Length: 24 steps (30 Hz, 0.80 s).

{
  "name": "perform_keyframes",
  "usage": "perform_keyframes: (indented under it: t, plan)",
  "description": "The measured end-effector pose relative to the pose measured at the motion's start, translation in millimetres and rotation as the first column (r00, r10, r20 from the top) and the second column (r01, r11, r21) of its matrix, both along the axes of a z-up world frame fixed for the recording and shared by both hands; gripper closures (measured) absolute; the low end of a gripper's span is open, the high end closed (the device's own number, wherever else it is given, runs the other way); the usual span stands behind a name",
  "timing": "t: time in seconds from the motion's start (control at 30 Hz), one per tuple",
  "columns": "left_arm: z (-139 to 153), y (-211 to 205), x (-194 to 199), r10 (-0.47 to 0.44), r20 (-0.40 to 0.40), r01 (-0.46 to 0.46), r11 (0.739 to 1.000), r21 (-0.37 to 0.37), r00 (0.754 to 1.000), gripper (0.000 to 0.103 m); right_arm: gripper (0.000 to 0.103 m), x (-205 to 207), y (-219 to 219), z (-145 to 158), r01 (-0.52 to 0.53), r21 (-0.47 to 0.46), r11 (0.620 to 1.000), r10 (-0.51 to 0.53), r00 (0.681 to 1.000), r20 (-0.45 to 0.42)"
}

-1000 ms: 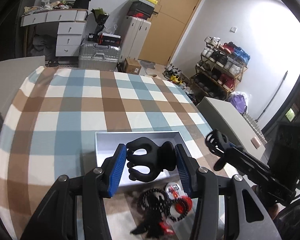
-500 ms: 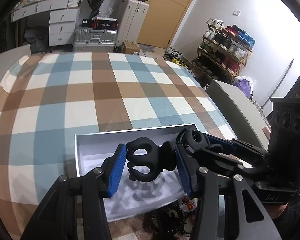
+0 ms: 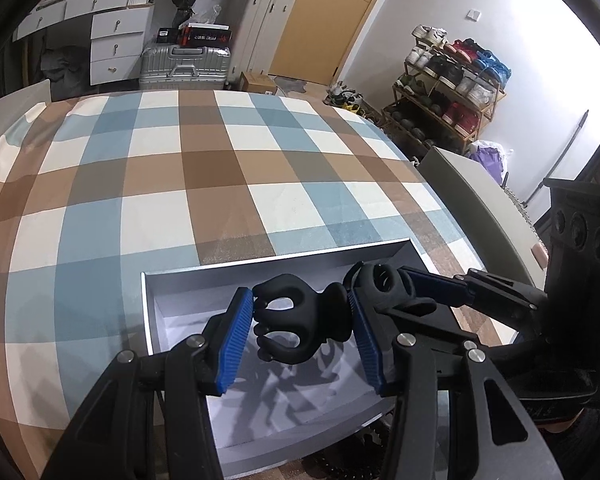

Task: Organize jewelry
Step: 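Carry the black hair clips with the right gripper into the grey box and release, then withdraw the right gripper from the box back toward the jewelry pile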

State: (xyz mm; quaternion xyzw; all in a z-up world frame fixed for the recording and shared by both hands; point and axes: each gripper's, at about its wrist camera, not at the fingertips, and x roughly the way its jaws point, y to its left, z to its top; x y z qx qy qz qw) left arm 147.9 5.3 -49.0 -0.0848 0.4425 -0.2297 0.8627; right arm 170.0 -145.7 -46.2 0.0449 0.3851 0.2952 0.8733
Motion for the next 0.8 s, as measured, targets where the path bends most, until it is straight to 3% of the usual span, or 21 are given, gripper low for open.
perform_keyframes:
  t: [0.17, 0.33, 0.47, 0.67, 0.8]
  plan:
    - [1.8, 1.2, 2.1, 0.002, -0.003, -0.002, 1.000, -0.010, 1.000, 0.055, 0.049, 0.6, 0.1, 1.7, 0.006, 0.012, 1.000, -0.006, 1.000, 0.015]
    - [13.9, 12.0, -3.0, 0.041, 0.044, -0.039, 0.999, -0.030, 0.998, 0.035, 0.029, -5.2, -11.7, 6.4, 0.029, 0.079, 0.996, -0.031, 0.999, 0.025]
    - [25.5, 18.1, -12.9, 0.081, 0.095, -0.081, 0.997, -0.007, 0.992, 0.034, 0.025, -16.4, -24.9, 20.7, 0.064, 0.119, 0.991, -0.073, 0.994, 0.076]
    - [35.9, 24.4, -30.1, 0.170, 0.165, -0.178, 0.983, 0.039, 0.972, 0.029, 0.010, -40.8, -36.6, 43.6, 0.111, 0.136, 0.984, -0.134, 0.976, 0.171]
    - [44.1, 23.8, -46.0, 0.242, 0.228, -0.263, 0.963, 0.065, 0.943, 0.026, 0.000, -64.4, -37.7, 58.3, 0.140, 0.140, 0.980, -0.173, 0.949, 0.263]
